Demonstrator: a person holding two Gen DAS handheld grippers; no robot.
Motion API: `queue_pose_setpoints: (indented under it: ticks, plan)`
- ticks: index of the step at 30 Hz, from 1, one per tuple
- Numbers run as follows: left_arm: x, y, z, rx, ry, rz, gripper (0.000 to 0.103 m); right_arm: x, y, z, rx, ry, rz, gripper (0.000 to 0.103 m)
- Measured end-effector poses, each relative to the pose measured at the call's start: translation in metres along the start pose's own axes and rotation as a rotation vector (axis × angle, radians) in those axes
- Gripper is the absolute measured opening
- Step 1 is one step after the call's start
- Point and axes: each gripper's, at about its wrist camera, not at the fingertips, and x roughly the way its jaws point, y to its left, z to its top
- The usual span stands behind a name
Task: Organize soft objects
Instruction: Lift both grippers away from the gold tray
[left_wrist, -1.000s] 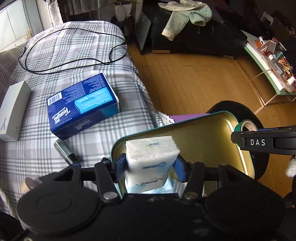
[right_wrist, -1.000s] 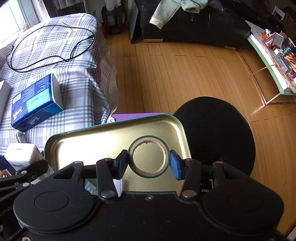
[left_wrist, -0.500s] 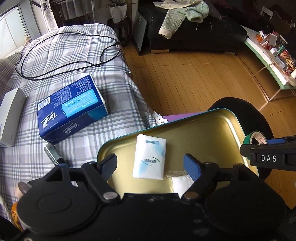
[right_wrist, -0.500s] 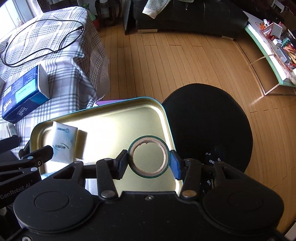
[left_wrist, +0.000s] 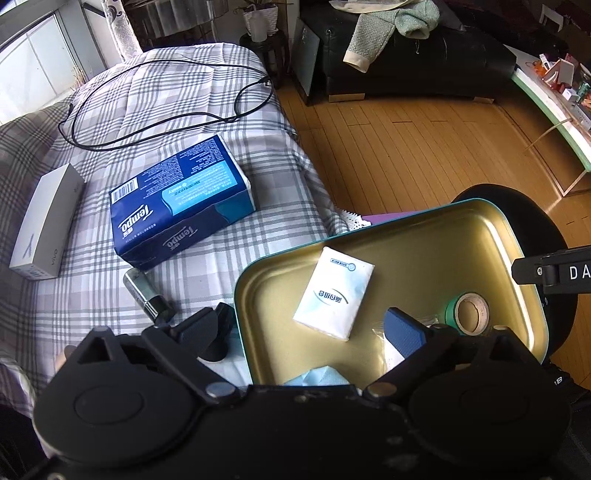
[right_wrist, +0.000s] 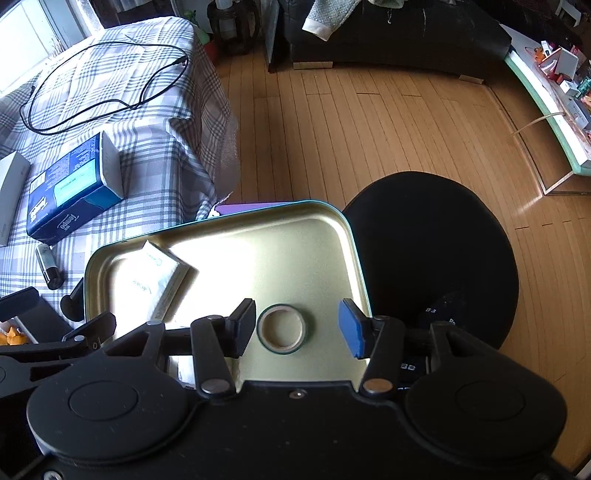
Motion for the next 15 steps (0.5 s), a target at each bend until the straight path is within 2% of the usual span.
queue_pose_setpoints:
  ticks: [8, 15]
  plan:
    - [-0.01, 0.023, -0.005, -0.013, 0.006, 0.027, 0.102, 0.001, 0.006, 0.003, 0.009, 0.01, 0.016, 0.05]
    - [-0.022, 0.063, -0.006, -0.041, 0.003, 0.073, 0.102, 0.0, 0.014, 0.005, -0.002, 0.02, 0.004, 0.05]
